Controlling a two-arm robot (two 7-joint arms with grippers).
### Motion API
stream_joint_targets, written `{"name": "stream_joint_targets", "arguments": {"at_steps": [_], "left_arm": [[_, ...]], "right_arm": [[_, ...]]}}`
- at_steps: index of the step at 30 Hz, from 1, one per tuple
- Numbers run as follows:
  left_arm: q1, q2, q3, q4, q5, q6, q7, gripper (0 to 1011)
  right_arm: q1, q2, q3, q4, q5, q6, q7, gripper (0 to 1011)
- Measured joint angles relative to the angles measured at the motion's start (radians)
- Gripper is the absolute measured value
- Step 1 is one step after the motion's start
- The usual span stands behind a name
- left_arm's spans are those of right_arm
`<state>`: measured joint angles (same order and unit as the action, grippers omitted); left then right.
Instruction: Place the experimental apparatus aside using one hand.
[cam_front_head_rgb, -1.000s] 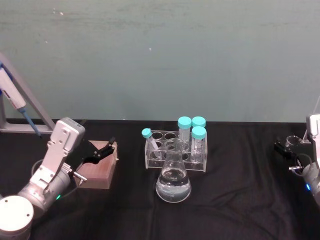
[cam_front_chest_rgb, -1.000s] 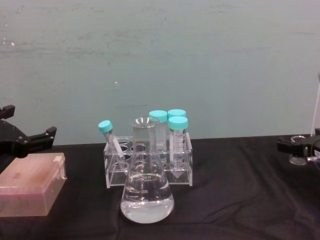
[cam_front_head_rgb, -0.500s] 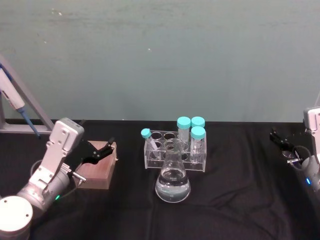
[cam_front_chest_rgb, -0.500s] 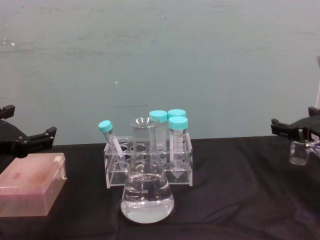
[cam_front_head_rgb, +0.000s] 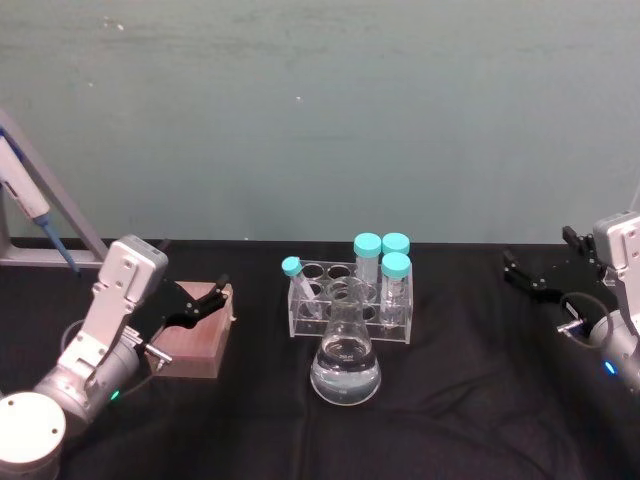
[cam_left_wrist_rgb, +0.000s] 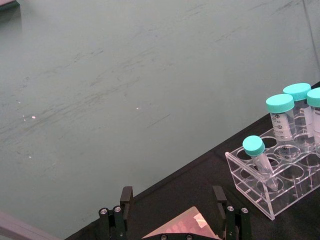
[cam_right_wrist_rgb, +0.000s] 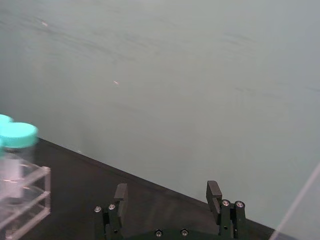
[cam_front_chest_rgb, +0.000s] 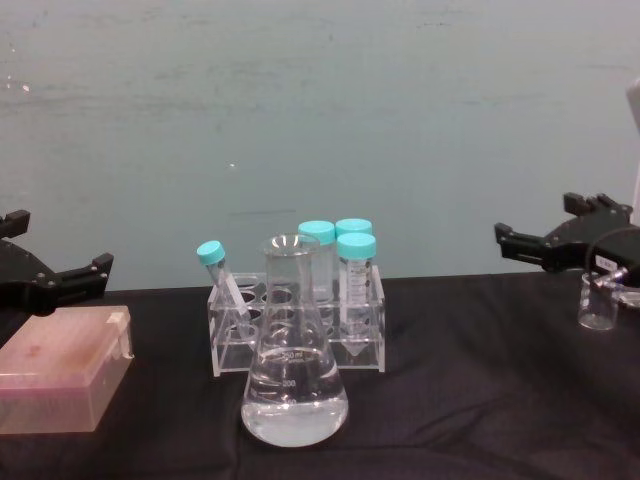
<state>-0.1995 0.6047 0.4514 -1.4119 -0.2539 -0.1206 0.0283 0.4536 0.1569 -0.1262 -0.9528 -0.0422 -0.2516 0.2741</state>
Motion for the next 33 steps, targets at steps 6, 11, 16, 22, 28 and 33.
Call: {"name": "stream_joint_targets", "arguments": {"at_steps": [6, 11, 16, 22, 28, 33], "left_arm": [[0.0, 0.0, 0.0, 0.0, 0.0, 0.0, 0.0, 1000], [0.0, 0.0, 0.0, 0.0, 0.0, 0.0, 0.0, 1000], [0.0, 0.0, 0.0, 0.0, 0.0, 0.0, 0.0, 1000], [0.0, 0.0, 0.0, 0.0, 0.0, 0.0, 0.0, 1000], [0.0, 0.0, 0.0, 0.0, 0.0, 0.0, 0.0, 1000], [0.0, 0.0, 0.0, 0.0, 0.0, 0.0, 0.0, 1000]], "right_arm": [[-0.042, 0.018, -0.019, -0.077, 0.041, -0.003, 0.068, 1003], [-0.08, 0.044, -0.04, -0.147, 0.093, -0.013, 0.157, 1003], [-0.099, 0.064, -0.051, -0.187, 0.138, -0.02, 0.218, 1003], [-0.106, 0.088, -0.073, -0.205, 0.184, -0.035, 0.287, 1003], [-0.108, 0.101, -0.098, -0.208, 0.226, -0.037, 0.348, 1003], [-0.106, 0.108, -0.125, -0.202, 0.255, -0.03, 0.392, 1003]]}}
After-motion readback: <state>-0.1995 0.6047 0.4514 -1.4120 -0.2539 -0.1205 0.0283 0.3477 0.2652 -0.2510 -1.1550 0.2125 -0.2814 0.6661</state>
